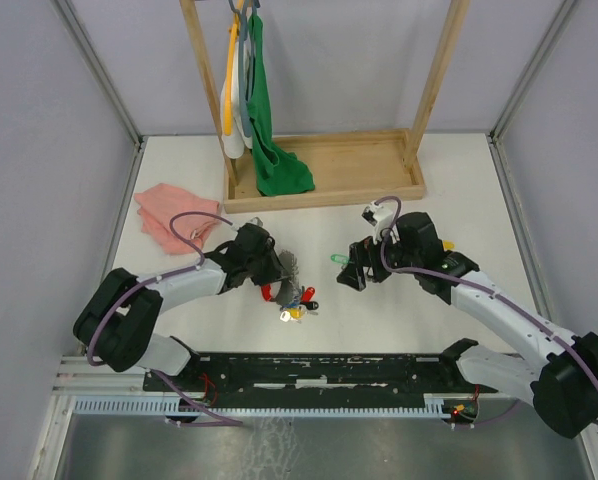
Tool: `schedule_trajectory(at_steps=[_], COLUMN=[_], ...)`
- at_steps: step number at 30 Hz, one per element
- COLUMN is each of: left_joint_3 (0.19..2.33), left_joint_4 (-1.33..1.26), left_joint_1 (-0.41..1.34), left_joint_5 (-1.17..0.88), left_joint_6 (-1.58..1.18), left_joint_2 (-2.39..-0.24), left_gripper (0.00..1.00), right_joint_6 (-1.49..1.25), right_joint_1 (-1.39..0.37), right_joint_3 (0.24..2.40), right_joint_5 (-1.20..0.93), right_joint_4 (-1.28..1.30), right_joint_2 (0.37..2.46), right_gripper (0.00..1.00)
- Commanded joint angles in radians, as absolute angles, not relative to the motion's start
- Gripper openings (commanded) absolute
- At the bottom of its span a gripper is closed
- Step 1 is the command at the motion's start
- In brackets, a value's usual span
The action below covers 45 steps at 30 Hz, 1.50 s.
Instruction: Put the keys on the keyring
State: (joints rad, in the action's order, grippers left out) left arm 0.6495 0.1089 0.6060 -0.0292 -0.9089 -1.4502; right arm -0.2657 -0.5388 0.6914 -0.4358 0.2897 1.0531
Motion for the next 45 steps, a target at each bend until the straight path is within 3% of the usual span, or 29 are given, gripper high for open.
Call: schedule_trajectory(at_steps=[1,12,17,22,35,43,45], left_joint_3=[0.63,0.541,0.601,0.63,0.555,0.474,0.456], left_joint_4=[-0.027,-0.247,-0.053,0.021,-0.066,-0.2,-0.242], left_joint_1=[0.6,0.578,0.577,0.577,0.554,0.55,0.549], left_joint_5=[-0.087,-0.174,-0.096,-0.075,-0.134,-0.184,-0.203], left_joint_6=[-0.872,-0.874,-0.793,-0.743,-0.776,-0.825,-0.837], left_joint_2=[-1.368,-1.35,-1.314,-1.31,-1.378,-1.422,-1.429], left_gripper=[0.25,0.26,0.41,0.54,0.52,0.5,0.5], right_joint_6=[-0.306,-0.279,-0.251,-0.407,-0.675,-0.709,-0.711], right_joint_1=[-0.573,-0.625,-0.626,-0.638,-0.672,-0.692,-0.696], right_joint_3=[0.685,0.699,0.72,0.733,0.735,0.75,0.754], right_joint_5=[-0.472,-0.499,-0.433,-0.468,-0.441,-0.466,-0.477], right_joint_4=[0.084,-0.126,-0.037,-0.144,-0.451,-0.526,-0.549], right_joint_2=[1.101,1.295,1.319,1.428,1.723,1.833,1.845], right_gripper=[1.0,1.0,1.0,0.96,0.57,0.47,0.4])
